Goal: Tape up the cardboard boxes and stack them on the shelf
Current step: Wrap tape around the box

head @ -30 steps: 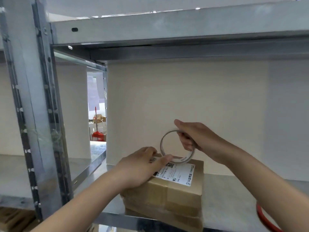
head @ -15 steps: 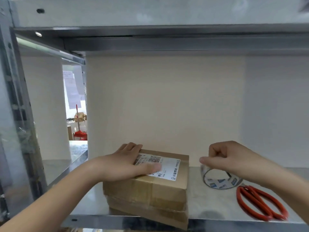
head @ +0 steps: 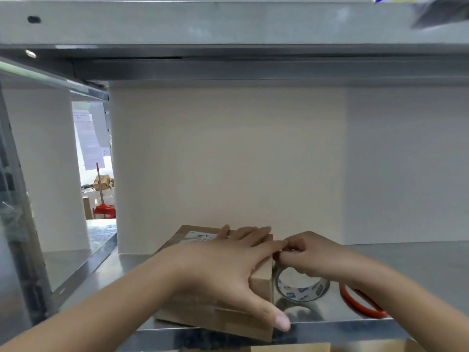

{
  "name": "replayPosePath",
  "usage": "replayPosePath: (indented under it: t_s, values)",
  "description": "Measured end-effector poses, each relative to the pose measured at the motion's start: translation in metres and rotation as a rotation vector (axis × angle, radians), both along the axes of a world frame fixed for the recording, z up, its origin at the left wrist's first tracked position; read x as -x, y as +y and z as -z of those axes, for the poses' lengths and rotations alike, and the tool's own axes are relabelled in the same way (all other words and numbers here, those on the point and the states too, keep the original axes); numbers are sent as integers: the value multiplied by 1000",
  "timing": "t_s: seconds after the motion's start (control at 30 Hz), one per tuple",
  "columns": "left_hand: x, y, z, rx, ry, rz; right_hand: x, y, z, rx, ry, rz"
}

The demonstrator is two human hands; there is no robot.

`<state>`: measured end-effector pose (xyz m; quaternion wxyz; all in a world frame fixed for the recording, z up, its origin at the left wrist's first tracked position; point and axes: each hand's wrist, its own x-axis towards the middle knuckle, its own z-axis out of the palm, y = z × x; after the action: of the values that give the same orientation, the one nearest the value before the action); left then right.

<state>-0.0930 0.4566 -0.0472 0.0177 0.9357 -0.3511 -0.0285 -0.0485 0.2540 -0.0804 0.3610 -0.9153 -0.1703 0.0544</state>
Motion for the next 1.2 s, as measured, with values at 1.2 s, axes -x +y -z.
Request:
replayPosePath:
  t_s: [1.2]
  values:
    - [-2, 103, 55, 1805, 212, -485, -27, 49, -39, -743, -69, -61]
